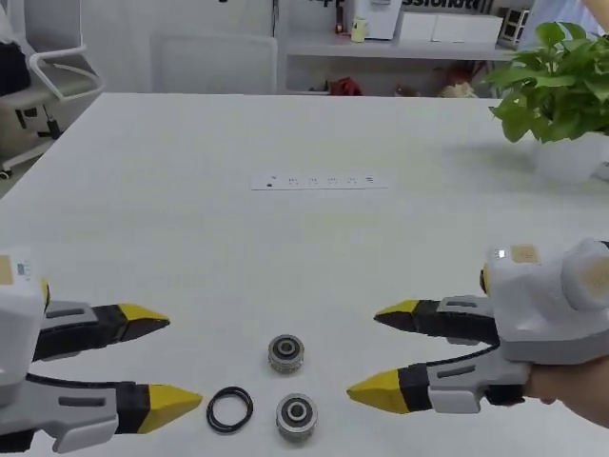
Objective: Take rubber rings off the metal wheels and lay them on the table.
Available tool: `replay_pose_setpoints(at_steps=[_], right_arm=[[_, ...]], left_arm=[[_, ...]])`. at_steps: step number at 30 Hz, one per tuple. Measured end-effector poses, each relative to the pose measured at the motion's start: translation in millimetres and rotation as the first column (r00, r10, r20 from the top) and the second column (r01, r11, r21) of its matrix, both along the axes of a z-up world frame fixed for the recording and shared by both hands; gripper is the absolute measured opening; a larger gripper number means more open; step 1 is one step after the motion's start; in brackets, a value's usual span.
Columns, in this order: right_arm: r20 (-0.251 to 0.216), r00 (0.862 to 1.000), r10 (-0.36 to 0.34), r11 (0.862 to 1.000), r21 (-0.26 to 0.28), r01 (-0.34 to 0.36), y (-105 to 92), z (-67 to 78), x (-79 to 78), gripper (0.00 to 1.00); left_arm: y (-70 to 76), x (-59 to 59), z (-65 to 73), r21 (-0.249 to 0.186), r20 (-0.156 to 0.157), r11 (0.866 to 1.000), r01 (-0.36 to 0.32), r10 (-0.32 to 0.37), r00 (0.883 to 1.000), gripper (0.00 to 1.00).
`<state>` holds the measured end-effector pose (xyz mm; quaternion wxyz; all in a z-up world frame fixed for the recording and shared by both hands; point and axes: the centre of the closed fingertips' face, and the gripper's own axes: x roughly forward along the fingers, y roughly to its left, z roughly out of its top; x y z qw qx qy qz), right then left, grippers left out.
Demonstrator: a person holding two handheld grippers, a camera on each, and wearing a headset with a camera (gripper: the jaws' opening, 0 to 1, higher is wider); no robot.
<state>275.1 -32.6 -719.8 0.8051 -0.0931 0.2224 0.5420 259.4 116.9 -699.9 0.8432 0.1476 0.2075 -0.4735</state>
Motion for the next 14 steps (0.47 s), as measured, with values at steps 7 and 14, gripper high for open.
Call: replay_pose_setpoints(at_steps=[7, 14], right_arm=[[0.011, 1.0, 0.022, 0.999, -0.046, -0.021, -4.2, -9.7, -5.6, 0.63], [0.02, 1.0, 0.024, 0.999, -0.046, -0.023, -3.3, -8.9, -4.4, 0.63]], left_arm=[[2.0, -2.8, -1.6, 0.001, -0.006, 1.0, -0.007, 0.007, 1.0, 0.55], [6.7, -4.4, -2.0, -0.002, -0.008, 1.0, -0.026, 0.026, 1.0, 0.56]])
